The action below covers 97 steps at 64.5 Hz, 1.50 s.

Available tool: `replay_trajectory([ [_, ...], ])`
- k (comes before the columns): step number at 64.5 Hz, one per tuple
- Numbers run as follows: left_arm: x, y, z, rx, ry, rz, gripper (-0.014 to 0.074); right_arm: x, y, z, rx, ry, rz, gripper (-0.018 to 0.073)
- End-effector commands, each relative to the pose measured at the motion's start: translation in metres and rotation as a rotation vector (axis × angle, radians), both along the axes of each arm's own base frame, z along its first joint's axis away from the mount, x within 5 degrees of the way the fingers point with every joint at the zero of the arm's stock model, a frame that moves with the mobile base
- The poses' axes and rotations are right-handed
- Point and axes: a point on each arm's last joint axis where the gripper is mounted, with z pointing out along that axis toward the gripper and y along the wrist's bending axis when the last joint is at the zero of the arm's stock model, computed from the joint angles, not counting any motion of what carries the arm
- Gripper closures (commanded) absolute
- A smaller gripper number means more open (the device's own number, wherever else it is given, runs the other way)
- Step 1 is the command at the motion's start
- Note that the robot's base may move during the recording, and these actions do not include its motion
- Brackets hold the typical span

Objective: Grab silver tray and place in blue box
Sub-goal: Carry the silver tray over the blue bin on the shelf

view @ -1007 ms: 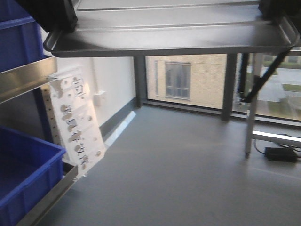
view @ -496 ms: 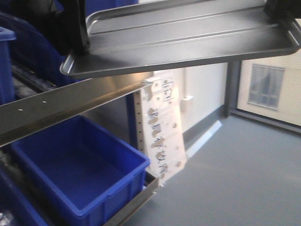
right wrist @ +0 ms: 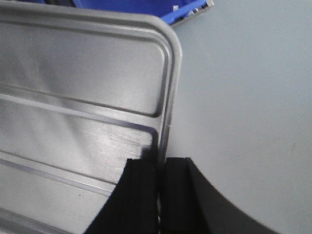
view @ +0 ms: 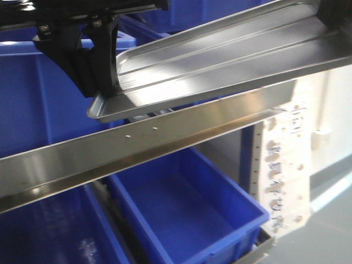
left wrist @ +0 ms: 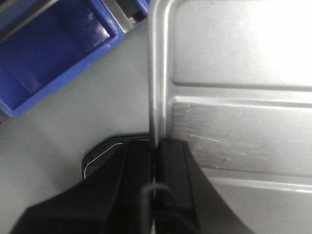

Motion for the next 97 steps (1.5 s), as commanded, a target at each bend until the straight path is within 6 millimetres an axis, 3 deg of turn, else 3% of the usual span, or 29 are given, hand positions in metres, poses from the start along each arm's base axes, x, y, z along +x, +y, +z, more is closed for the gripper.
replay_trajectory([
  [1,-0.002,0.004,0.020,-0.003,-0.068,-0.039,0.0693,0.000,-0.004,0.021,0.021,-0.125,0.023,0.0503],
  [21,-0.002,0.016,0.056,0.052,-0.143,0.002,0.0693,0.000,-0.004,0.021,0.021,-0.125,0.023,0.0503],
  [39,-0.016,0.031,0.089,-0.018,-0.221,0.010,0.0693,0.000,-0.004,0.021,0.021,-0.125,0.023,0.0503],
  [97,-0.018,0.036,0.097,-0.019,-0.264,0.015,0.0693,0.000,-0.004,0.021,0.021,-0.125,0.023,0.0503],
])
